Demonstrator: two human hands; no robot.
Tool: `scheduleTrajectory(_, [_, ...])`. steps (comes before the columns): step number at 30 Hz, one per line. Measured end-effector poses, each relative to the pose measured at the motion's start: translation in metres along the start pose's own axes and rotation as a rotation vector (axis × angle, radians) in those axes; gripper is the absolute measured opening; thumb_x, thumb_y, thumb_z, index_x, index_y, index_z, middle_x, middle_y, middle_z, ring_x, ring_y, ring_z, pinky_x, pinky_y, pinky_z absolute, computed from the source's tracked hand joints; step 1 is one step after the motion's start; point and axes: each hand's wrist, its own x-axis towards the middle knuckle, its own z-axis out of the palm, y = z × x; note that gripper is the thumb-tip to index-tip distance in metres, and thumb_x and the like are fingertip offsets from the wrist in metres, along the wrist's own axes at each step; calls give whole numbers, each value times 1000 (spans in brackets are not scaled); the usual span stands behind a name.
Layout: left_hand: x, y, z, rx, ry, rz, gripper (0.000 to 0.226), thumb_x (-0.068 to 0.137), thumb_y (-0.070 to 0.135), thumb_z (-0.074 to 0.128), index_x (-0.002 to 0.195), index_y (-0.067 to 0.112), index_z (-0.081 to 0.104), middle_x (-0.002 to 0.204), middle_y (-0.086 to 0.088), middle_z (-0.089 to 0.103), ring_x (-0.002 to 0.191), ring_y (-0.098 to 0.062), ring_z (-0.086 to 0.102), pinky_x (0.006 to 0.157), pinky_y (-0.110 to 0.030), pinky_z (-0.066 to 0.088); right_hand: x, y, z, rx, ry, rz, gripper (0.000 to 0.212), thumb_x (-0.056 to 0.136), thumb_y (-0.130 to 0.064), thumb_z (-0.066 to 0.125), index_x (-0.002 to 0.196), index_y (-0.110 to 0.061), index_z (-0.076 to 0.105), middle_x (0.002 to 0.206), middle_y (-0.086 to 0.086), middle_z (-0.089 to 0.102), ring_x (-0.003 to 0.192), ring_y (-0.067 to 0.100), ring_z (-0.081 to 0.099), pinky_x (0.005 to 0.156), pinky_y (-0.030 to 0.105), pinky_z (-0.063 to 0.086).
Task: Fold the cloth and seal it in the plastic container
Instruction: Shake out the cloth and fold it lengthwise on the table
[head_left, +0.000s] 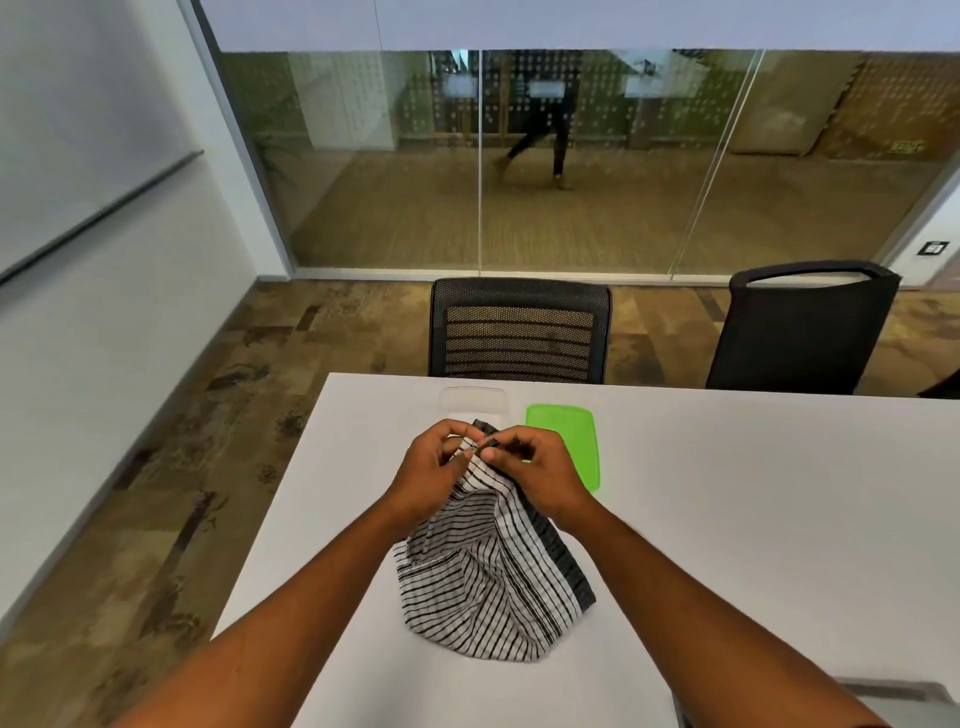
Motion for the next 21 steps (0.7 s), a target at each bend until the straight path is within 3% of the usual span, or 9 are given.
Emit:
scheduleTrajectory(2, [0, -2, 2, -21, -10, -4, 32, 100, -3, 53, 126, 16, 55, 102, -16, 78, 83, -37, 61, 78, -49, 46, -1, 3, 1, 38, 100, 32, 25, 74, -6, 89, 85, -25, 77, 80, -3, 76, 75, 10, 67, 77, 32, 58])
scheduleTrajectory(4, [0, -2, 3, -17, -17, -30, 48, 100, -2, 54, 140, 22, 48, 105, -13, 78, 92, -52, 65, 85, -60, 53, -2, 6, 0, 47, 198, 59, 25, 71, -7, 92, 80, -24, 75, 76, -3, 75, 72, 11, 67, 75, 30, 59])
scheduleTrajectory(6, [1, -3, 3, -13, -34, -53, 51, 100, -2, 55, 145, 20, 47, 108, -9, 79, 104, -43, 70, 94, -55, 54, -1, 8, -2, 3, 244, 50, 21, 76, -8, 89, 77, -25, 76, 77, -1, 77, 74, 12, 71, 79, 33, 61])
scheduleTrajectory(10, [3, -4, 5, -4, -68, -48, 35, 101, -1, 52, 132, 11, 63, 113, -4, 78, 110, -21, 72, 97, -36, 57, 0, 7, -3, -122, 274, 4, 14, 84, -12, 82, 81, -25, 77, 81, -5, 78, 81, 8, 72, 80, 25, 58])
scheduleTrajectory(15, [2, -3, 14, -52, -86, -76, 31, 102, 7, 52, 117, 29, 69, 108, 4, 79, 103, -9, 74, 87, -21, 57, -1, 5, -3, -150, 300, 2, 11, 87, -11, 79, 84, -22, 77, 85, -6, 77, 83, 8, 72, 81, 23, 59])
scheduleTrajectory(21, [1, -5, 16, -26, -87, -25, 22, 100, 22, 60, 120, 17, 69, 110, -1, 78, 109, -14, 72, 102, -35, 53, 0, 9, -1, -132, 325, 29, 4, 92, -12, 74, 92, -12, 78, 87, -3, 77, 82, 7, 72, 79, 20, 58])
